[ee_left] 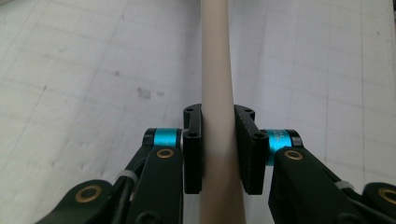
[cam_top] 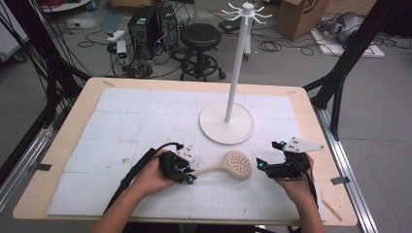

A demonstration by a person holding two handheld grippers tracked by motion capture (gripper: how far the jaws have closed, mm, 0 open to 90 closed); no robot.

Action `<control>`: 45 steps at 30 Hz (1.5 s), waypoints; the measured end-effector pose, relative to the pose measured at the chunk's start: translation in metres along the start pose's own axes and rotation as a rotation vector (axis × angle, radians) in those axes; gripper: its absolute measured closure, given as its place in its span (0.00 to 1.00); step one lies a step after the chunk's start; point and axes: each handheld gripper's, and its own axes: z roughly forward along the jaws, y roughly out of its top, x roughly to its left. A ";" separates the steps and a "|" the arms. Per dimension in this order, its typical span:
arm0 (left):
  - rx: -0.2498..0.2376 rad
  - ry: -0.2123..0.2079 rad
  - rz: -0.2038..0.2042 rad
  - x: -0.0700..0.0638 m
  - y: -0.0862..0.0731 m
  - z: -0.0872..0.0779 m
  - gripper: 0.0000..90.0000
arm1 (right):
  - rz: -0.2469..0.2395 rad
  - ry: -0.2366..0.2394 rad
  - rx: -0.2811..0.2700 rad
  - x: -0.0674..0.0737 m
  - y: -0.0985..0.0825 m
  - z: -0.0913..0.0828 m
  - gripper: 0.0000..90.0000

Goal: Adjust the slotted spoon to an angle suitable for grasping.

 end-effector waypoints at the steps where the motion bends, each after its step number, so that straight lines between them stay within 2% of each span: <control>1: 0.005 -0.002 0.008 0.001 0.004 0.003 0.83 | 0.006 0.001 0.000 0.001 0.000 0.000 0.13; 6: -0.002 -0.034 0.011 0.007 0.018 0.015 0.83 | -0.001 0.008 -0.007 0.002 0.002 -0.001 0.13; 7: -0.013 -0.034 0.005 0.007 0.020 0.017 0.83 | -0.001 0.008 -0.007 0.002 0.002 -0.001 0.13; 14: 0.009 -0.039 0.027 0.006 0.036 0.029 0.83 | 0.004 0.008 -0.007 0.002 0.002 -0.002 0.13; 21: 0.006 -0.043 0.026 0.006 0.036 0.029 0.82 | -0.006 0.008 -0.014 0.001 0.002 -0.003 0.13; 23: -0.004 -0.036 0.016 0.005 0.036 0.029 0.71 | -0.003 0.009 -0.010 0.001 0.002 -0.003 0.13; 25: 0.000 -0.029 0.009 0.005 0.035 0.027 0.66 | 0.003 0.010 -0.010 0.002 0.002 -0.003 0.13; 26: 0.003 -0.025 0.010 0.005 0.035 0.024 0.62 | -0.002 0.009 -0.011 0.002 0.002 -0.003 0.13; 28: -0.026 -0.021 -0.010 0.005 0.032 0.018 0.58 | 0.001 0.011 -0.010 0.002 0.002 -0.003 0.13; 31: -0.058 -0.004 -0.021 0.007 0.025 0.003 0.54 | -0.004 0.009 -0.011 0.002 0.002 -0.005 0.13; 33: -0.094 0.026 -0.044 0.007 0.015 -0.016 0.49 | -0.005 0.009 -0.013 0.001 0.002 -0.006 0.13; 34: -0.094 0.026 -0.044 0.007 0.015 -0.016 0.47 | -0.005 0.009 -0.013 0.001 0.002 -0.006 0.13; 35: -0.110 0.030 -0.057 0.008 0.011 -0.024 0.47 | -0.001 0.009 -0.013 0.002 0.002 -0.006 0.13; 36: -0.134 0.047 -0.063 0.008 0.005 -0.036 0.43 | -0.002 0.007 -0.015 0.002 0.002 -0.007 0.13; 37: -0.134 0.047 -0.063 0.008 0.005 -0.036 0.42 | -0.002 0.007 -0.015 0.002 0.002 -0.007 0.13; 40: -0.197 0.074 -0.081 0.007 -0.009 -0.055 0.38 | -0.005 0.005 -0.014 0.002 0.002 -0.007 0.13; 43: -0.243 0.098 -0.096 0.007 -0.021 -0.068 0.35 | -0.004 0.005 -0.011 0.002 0.002 -0.007 0.13; 45: -0.270 0.116 -0.127 0.010 -0.031 -0.078 0.32 | -0.004 0.005 -0.004 0.003 0.002 -0.006 0.13</control>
